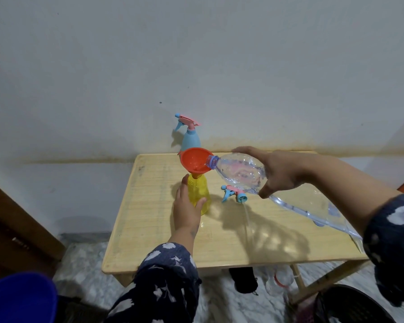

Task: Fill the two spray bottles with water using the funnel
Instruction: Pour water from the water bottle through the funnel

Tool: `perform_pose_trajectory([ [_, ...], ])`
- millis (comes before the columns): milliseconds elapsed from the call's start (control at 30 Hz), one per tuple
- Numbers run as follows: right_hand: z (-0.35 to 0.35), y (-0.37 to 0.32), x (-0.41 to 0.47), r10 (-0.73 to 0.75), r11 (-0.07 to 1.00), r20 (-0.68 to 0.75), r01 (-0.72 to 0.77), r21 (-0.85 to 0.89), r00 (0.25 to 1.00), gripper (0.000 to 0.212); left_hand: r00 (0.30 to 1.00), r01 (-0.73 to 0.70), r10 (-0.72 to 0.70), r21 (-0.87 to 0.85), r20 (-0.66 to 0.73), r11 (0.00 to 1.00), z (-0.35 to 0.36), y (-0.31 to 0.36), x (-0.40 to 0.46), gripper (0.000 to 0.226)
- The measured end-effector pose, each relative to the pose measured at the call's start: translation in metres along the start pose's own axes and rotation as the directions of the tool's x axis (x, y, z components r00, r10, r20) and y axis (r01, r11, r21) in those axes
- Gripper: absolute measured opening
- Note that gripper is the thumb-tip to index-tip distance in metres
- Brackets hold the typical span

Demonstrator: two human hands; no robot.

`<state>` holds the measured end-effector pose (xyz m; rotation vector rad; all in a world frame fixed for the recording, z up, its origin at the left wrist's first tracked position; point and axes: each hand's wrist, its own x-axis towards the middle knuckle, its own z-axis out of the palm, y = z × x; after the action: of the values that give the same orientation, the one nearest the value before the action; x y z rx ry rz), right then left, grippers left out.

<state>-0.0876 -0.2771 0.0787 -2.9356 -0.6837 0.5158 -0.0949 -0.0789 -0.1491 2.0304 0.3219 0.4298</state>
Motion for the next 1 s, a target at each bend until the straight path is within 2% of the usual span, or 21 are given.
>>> perform_pose_trajectory([
  [1000, -0.015, -0.006, 0.001, 0.015, 0.999, 0.007, -0.015, -0.031, 1.000, 0.105, 0.999, 0.032, -0.033, 0.035, 0.028, 0.999, -0.004, 0.007, -0.001, 0.082],
])
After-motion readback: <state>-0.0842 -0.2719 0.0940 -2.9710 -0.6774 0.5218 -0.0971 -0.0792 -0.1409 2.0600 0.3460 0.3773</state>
